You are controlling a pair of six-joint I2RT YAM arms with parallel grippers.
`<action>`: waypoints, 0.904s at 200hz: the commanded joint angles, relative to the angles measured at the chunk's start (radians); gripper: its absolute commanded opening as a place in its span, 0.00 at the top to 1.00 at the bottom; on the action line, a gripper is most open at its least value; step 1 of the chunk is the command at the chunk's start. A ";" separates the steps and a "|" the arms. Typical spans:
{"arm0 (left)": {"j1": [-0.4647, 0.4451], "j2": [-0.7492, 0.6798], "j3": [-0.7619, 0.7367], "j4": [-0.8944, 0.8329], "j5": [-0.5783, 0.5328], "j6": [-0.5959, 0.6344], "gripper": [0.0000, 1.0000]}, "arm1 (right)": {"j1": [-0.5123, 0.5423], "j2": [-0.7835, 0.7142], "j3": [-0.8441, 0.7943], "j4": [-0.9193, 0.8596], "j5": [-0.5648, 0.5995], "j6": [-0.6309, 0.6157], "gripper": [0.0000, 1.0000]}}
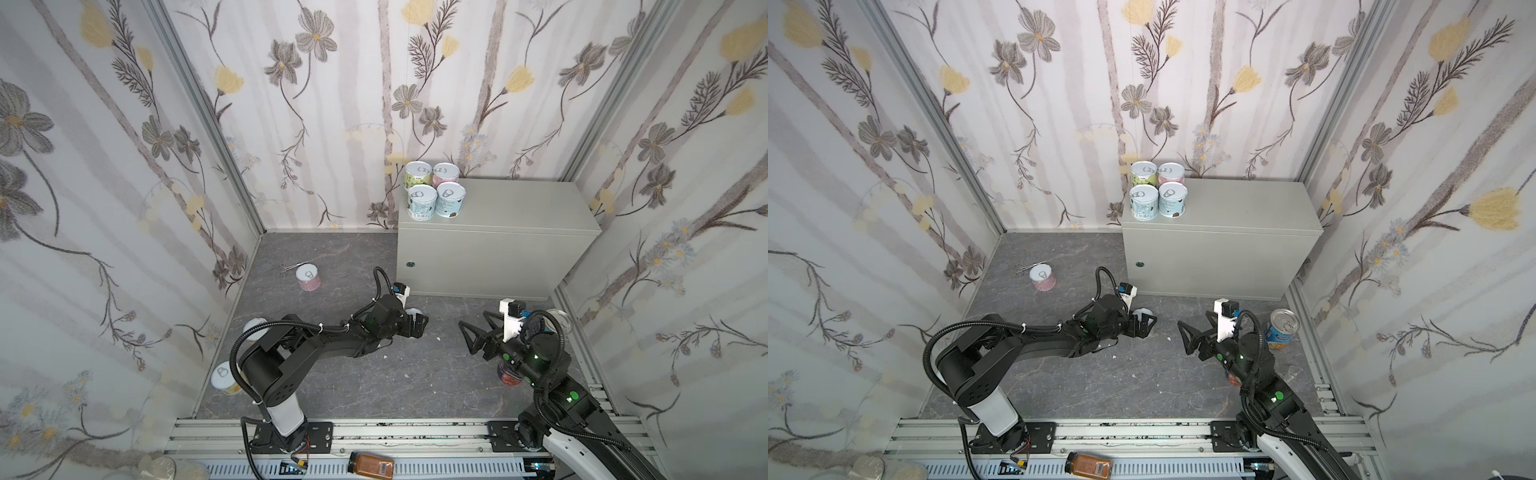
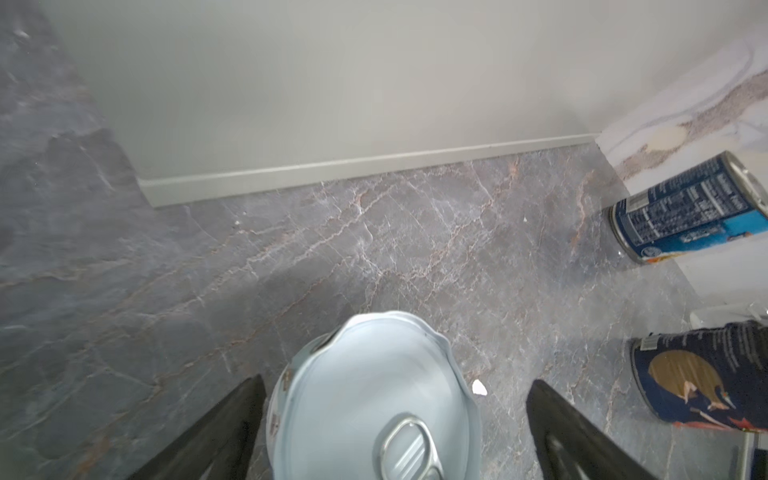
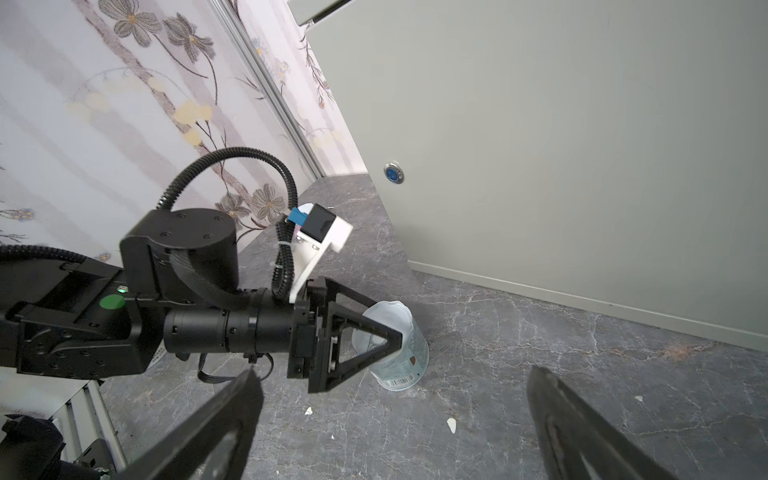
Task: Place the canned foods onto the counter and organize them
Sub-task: 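Open and withdraw the left gripper while the right gripper reaches toward the can, then lower the right gripper over the light-blue can on the floor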
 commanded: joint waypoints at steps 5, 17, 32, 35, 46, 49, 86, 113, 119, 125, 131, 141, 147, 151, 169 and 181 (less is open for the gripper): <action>-0.001 -0.097 -0.008 0.012 -0.047 0.001 0.00 | 0.012 -0.002 -0.014 0.069 0.032 0.012 0.00; -0.001 -0.154 -0.010 -0.028 -0.067 0.010 0.00 | 0.016 0.005 -0.023 0.087 0.036 0.014 0.00; 0.000 -0.227 -0.012 -0.089 -0.108 0.017 0.00 | 0.026 0.024 -0.035 0.116 0.037 0.018 0.00; 0.001 -0.241 -0.014 -0.102 -0.118 0.017 0.00 | 0.030 0.030 -0.037 0.123 0.038 0.019 0.00; 0.002 -0.294 -0.017 -0.153 -0.153 0.016 0.00 | 0.045 0.052 -0.043 0.142 0.046 0.019 0.00; 0.002 -0.306 -0.018 -0.167 -0.161 0.014 0.00 | 0.050 0.059 -0.045 0.148 0.049 0.019 0.00; 0.002 -0.490 -0.067 -0.265 -0.217 0.003 0.00 | 0.150 0.136 -0.129 0.323 0.137 0.009 0.00; 0.002 -0.592 -0.102 -0.332 -0.268 0.012 0.00 | 0.272 0.230 -0.221 0.538 0.263 -0.025 0.00; 0.003 -0.610 -0.106 -0.349 -0.279 0.018 0.00 | 0.310 0.260 -0.241 0.599 0.294 -0.037 0.00; 0.002 -0.626 -0.112 -0.363 -0.285 0.022 0.00 | 0.338 0.294 -0.258 0.653 0.323 -0.054 0.00; 0.003 -0.643 -0.116 -0.375 -0.288 0.026 0.00 | 0.360 0.334 -0.270 0.713 0.343 -0.068 0.00; 0.002 -0.665 -0.123 -0.391 -0.290 0.029 0.00 | 0.384 0.405 -0.271 0.767 0.358 -0.083 0.00; 0.003 -0.678 -0.127 -0.399 -0.291 0.030 0.00 | 0.392 0.452 -0.270 0.803 0.362 -0.086 0.00; 0.003 -0.686 -0.129 -0.405 -0.293 0.032 0.00 | 0.395 0.485 -0.272 0.833 0.365 -0.088 0.00; 0.004 -0.716 -0.143 -0.426 -0.299 0.038 0.00 | 0.404 0.627 -0.279 0.980 0.359 -0.089 0.00; 0.003 -0.735 -0.150 -0.440 -0.308 0.043 0.00 | 0.409 0.720 -0.275 1.077 0.350 -0.096 0.00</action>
